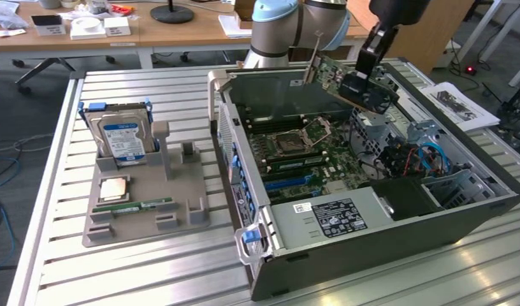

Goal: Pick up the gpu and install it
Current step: 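Insert the gpu into the slot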

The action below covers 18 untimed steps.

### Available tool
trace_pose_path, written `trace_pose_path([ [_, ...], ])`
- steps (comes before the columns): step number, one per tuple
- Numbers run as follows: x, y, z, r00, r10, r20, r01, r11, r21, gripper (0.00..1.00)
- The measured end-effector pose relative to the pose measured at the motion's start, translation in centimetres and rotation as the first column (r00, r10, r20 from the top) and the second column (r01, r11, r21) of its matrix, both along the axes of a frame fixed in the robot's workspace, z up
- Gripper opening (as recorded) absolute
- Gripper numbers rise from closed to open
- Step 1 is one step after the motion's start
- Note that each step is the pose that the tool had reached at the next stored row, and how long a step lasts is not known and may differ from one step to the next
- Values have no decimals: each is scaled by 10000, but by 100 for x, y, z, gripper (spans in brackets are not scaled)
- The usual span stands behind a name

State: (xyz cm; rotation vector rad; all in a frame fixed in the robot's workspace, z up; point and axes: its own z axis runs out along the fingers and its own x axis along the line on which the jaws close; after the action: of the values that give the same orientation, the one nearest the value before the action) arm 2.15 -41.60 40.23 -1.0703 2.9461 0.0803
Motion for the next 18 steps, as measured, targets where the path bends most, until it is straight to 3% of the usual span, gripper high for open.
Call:
trace_pose_path([
  [2,0,0,-3,9960,889,0,-889,9960,1,27],
  [10,0,0,-4,9784,2069,0,-2069,9784,0,27],
  [18,0,0,-6,9475,3197,1,-3197,9475,1,27],
])
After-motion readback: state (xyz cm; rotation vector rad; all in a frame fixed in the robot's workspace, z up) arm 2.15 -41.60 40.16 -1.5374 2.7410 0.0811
